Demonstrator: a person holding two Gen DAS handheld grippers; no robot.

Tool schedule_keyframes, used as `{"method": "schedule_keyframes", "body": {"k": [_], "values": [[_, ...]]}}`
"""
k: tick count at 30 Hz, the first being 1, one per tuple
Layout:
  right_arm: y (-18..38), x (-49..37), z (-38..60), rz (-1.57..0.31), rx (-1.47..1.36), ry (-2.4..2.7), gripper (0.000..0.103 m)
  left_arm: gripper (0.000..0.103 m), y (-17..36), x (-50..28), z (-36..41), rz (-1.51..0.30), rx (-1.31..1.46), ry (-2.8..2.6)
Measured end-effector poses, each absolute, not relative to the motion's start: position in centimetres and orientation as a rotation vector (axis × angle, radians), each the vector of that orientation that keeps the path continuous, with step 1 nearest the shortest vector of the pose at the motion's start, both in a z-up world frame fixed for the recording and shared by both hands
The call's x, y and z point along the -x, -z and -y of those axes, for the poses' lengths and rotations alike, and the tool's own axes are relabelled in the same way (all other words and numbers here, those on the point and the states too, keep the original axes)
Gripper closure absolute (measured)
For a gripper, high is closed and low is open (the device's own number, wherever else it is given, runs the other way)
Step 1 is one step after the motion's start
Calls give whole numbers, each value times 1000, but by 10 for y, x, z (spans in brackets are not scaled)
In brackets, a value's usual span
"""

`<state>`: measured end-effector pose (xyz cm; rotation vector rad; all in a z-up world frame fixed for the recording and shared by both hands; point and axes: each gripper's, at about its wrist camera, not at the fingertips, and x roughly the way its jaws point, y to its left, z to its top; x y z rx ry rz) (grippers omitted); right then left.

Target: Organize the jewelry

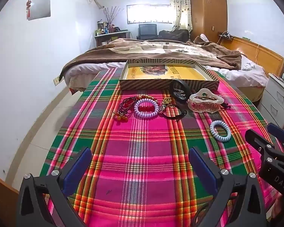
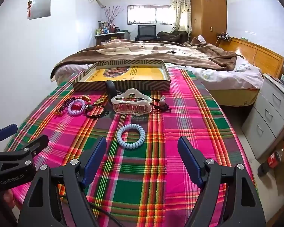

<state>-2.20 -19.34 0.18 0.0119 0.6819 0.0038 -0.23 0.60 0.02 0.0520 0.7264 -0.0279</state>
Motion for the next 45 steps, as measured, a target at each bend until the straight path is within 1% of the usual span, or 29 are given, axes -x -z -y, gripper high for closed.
{"method": "schedule_keyframes", "body": {"k": [35,45], "values": [[-6,19,187,-670,0,-1,26,0,9,-5,-7,-774,-49,71],[-8,19,184,-666,3,-5,26,0,2,-5,-15,-752,-28,58]]}}
